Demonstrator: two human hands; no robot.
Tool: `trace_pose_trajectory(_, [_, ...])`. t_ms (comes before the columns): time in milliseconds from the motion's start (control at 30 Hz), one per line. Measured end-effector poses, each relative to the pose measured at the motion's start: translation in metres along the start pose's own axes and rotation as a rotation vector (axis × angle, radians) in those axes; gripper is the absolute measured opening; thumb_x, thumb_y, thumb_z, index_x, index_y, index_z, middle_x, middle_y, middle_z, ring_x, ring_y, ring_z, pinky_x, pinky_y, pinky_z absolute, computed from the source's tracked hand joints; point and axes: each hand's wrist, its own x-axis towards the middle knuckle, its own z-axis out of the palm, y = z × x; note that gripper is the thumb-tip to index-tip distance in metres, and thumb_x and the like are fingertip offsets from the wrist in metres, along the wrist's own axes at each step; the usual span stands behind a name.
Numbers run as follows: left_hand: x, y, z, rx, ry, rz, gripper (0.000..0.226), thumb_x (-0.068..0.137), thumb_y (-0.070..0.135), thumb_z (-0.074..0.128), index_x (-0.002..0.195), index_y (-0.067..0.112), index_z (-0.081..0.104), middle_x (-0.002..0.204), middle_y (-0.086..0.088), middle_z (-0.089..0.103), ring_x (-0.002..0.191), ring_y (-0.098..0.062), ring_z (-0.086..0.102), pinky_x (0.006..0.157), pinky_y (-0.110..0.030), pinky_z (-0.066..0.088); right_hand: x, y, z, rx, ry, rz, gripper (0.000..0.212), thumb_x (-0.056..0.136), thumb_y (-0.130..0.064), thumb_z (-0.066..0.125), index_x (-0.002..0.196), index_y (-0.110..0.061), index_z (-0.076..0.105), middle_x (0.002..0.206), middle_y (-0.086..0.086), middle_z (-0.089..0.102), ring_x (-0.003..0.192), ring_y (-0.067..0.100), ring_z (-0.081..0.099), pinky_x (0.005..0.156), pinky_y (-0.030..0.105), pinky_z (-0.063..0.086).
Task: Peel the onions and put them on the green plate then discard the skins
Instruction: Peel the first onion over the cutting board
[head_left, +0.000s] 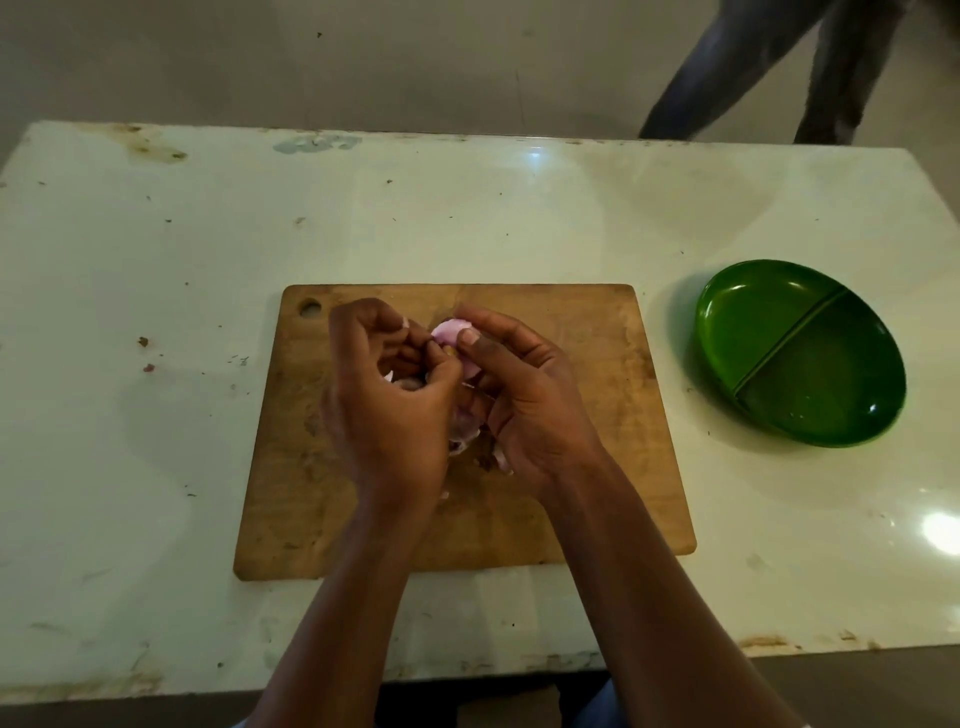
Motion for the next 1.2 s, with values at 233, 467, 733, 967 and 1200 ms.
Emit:
trace_pose_trajectory(233, [0.003, 0.011, 0.001, -0.078, 0.056, -0.225, 0.049, 0.072, 0.011, 0.079, 0.101, 0.013, 0.040, 0.084, 0.013, 0.052, 0.072, 0.006, 0.061, 0.059, -0.004, 0.046, 0.002, 0.002, 0.000, 0.031, -0.040, 0.033, 0.039, 0.074, -0.011, 0.066, 0.112, -0.001, 0.065, 0.101, 0.014, 0.072, 0.098, 0.030, 0.069, 0.085, 0.040, 0.058])
trace_pose_trajectory(467, [0.011, 0.006, 0.001, -0.382, 0.046, -0.536, 0.044, 0.077, 0.003, 0.071, 0.111, 0.010, 0.044, 0.095, -0.005, 0.061, 0.070, -0.005, 0.064, 0.059, -0.018, 0.051, 0.003, 0.004, 0.001, 0.139, -0.043, 0.084, 0.027, 0.088, 0.002, 0.056, 0.114, 0.001, 0.063, 0.100, 0.016, 0.071, 0.086, 0.025, 0.071, 0.072, 0.032, 0.060])
trace_pose_trajectory(733, [0.015, 0.007, -0.002, -0.491, 0.085, -0.525, 0.040, 0.076, -0.008, 0.066, 0.093, 0.020, 0.043, 0.093, -0.011, 0.059, 0.060, -0.001, 0.061, 0.056, -0.015, 0.048, 0.003, 0.005, 0.004, 0.272, -0.062, 0.134, 0.023, 0.091, 0.002, 0.050, 0.109, 0.000, 0.064, 0.107, 0.018, 0.068, 0.090, 0.028, 0.070, 0.072, 0.034, 0.060])
trace_pose_trajectory(967, [0.019, 0.002, -0.005, -0.354, 0.182, -0.475, 0.039, 0.074, -0.005, 0.067, 0.103, 0.006, 0.044, 0.091, -0.007, 0.054, 0.062, -0.003, 0.057, 0.055, -0.009, 0.046, 0.005, 0.003, 0.004, 0.325, -0.013, 0.096, 0.020, 0.096, -0.003, 0.045, 0.097, -0.004, 0.064, 0.090, 0.010, 0.072, 0.079, 0.020, 0.071, 0.072, 0.030, 0.058])
trace_pose_trajectory(1200, [0.018, -0.003, -0.005, -0.304, 0.194, -0.441, 0.039, 0.075, -0.004, 0.069, 0.103, 0.004, 0.043, 0.092, -0.009, 0.054, 0.061, 0.002, 0.060, 0.055, -0.008, 0.046, 0.003, 0.002, 0.005, 0.414, -0.050, 0.110, 0.013, 0.089, -0.004, 0.052, 0.097, 0.001, 0.061, 0.099, 0.021, 0.069, 0.095, 0.035, 0.067, 0.076, 0.042, 0.058])
